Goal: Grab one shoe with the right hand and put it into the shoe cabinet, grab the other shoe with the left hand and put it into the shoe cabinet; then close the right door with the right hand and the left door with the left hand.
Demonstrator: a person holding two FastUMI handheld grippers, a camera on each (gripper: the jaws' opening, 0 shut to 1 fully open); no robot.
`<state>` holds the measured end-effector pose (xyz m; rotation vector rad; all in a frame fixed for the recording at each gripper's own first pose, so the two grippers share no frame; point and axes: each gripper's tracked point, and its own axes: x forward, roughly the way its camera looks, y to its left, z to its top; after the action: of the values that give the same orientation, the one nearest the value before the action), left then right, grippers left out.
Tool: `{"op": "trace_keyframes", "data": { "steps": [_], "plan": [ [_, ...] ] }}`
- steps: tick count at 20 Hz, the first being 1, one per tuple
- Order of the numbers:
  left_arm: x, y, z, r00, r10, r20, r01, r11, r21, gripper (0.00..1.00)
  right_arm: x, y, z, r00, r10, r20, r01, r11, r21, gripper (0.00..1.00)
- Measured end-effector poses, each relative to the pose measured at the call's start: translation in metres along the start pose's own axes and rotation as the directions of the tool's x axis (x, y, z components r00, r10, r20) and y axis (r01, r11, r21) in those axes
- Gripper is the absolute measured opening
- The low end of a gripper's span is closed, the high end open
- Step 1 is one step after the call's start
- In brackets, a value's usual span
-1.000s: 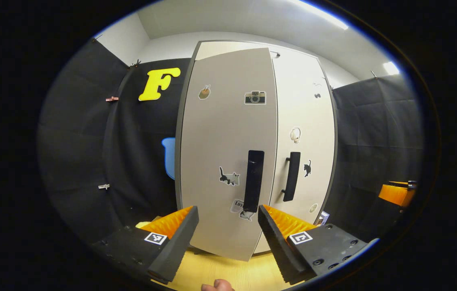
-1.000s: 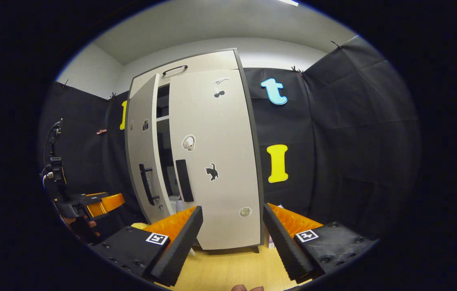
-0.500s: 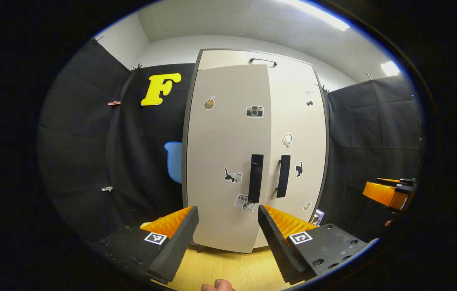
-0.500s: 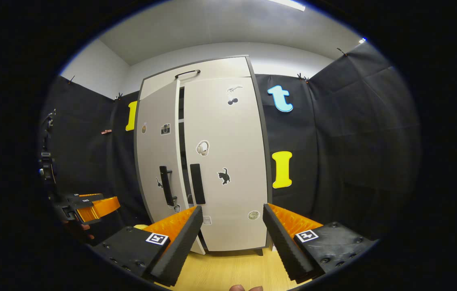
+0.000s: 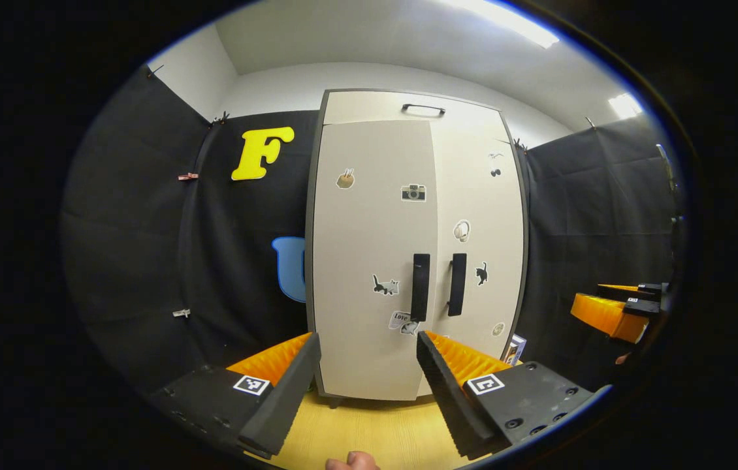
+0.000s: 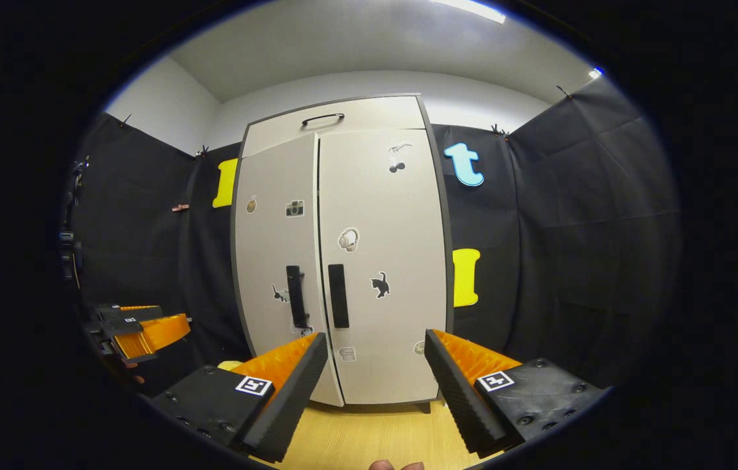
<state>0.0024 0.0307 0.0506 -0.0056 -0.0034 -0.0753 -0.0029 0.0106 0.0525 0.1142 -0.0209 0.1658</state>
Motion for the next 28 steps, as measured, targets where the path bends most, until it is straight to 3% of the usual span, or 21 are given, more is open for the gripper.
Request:
{"op": "trace_keyframes", "data": {
  "steps": [28],
  "plan": [
    [-0.0001,0.0016,-0.0033,1.0,0.009,-0.011,-0.009,1.0,0.005,0.94,-0.0034,0.0058,0.0044,1.0,0.0,-0.006,0.0,1.0,0.002,0.98]
  ]
}}
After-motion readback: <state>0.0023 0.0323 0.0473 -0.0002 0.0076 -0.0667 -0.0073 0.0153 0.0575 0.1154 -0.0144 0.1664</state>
